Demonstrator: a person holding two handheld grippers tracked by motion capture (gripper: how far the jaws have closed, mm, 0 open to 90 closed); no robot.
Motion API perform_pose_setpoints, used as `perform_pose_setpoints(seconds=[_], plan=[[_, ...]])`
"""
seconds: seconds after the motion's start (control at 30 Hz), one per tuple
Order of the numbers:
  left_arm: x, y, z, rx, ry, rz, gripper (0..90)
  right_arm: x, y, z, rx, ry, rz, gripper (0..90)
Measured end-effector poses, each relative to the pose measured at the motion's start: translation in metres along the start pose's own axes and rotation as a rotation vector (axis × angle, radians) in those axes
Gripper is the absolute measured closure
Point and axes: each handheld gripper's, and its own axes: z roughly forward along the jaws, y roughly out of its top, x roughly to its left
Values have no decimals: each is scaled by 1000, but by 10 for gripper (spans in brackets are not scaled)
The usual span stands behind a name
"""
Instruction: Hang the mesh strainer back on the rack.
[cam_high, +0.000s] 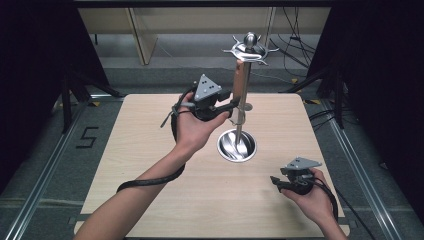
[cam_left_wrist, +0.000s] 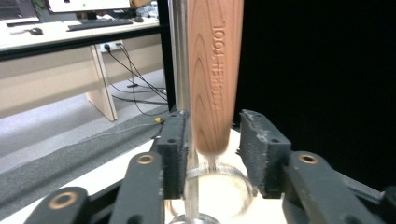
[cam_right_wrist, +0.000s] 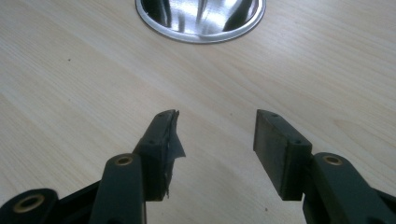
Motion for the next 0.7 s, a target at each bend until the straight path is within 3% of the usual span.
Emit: perform_pose_setpoints(seconds=[0.2, 0.3, 0.33, 0.37, 0.43, 0.47, 0.57, 0.7], plan=[[4, -4, -19, 24, -33, -16, 514, 0, 0, 0, 0, 2, 8, 500], [10, -10, -32, 45, -28, -15, 457, 0, 0, -1, 0, 1, 8, 500], [13, -14, -37, 52, -24, -21, 447, 3, 0, -2, 9, 5, 46, 500], [16, -18, -41, 59, -20, -24, 437, 3, 0, -2, 9, 4, 45, 500], [23, -28, -50, 64, -22, -40, 428, 2, 0, -1, 13, 8, 49, 500], [27, -34, -54, 71, -24, -53, 425, 0, 0, 0, -6, -6, 11, 500], [37, -56, -67, 96, -22, -91, 421, 1, 0, 0, -2, -5, 13, 500], [51, -91, -83, 137, 14, -114, 428, 0, 0, 0, -6, -9, 4, 500]])
